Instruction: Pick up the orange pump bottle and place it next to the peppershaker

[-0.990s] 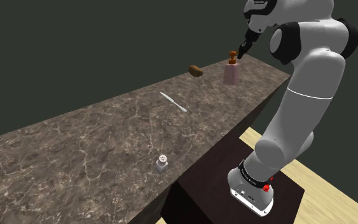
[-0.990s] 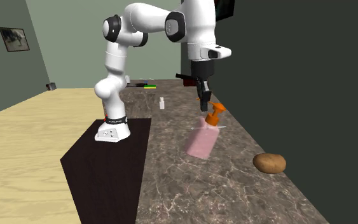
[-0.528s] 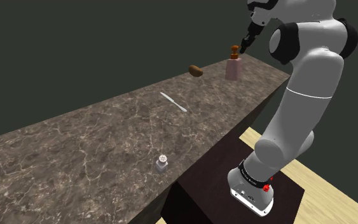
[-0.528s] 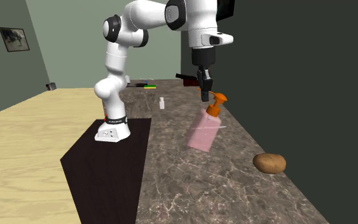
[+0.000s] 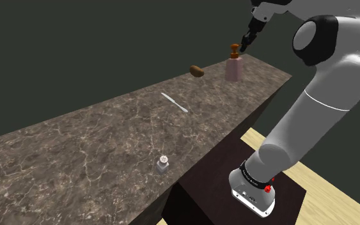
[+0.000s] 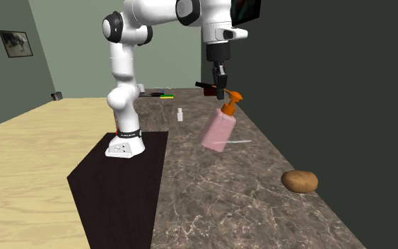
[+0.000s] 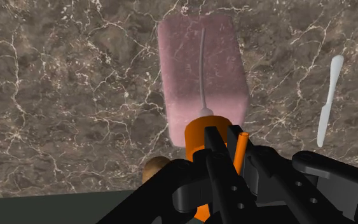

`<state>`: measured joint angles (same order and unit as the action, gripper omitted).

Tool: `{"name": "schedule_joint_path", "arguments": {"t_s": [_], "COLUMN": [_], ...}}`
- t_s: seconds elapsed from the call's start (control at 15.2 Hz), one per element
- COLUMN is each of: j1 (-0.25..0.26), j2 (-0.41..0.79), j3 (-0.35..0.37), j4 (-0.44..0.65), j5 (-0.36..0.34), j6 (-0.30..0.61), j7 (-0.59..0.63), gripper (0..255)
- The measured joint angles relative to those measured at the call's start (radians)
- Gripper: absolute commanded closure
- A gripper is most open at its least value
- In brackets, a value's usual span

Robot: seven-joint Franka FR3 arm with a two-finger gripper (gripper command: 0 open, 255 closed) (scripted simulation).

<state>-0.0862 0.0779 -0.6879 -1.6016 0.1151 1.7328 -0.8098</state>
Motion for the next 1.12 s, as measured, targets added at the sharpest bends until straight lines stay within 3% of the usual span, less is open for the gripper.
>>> {"name": "schedule_joint_path", "arguments": {"t_s": [0.26,0.59,1.12], "j1": [0.065,0.104,0.133], "j2": [-0.157,-0.331,-0.515], "j3": [0.054,0.158,0.324], "j4": [-0.131,-0.269,-0.395], "j5": [-0.106,-0.201,-0.244], "j6": [0.015,0.004,-0.055], "j7": [0.128,0.291,0.5], "gripper": [255,255,255]}}
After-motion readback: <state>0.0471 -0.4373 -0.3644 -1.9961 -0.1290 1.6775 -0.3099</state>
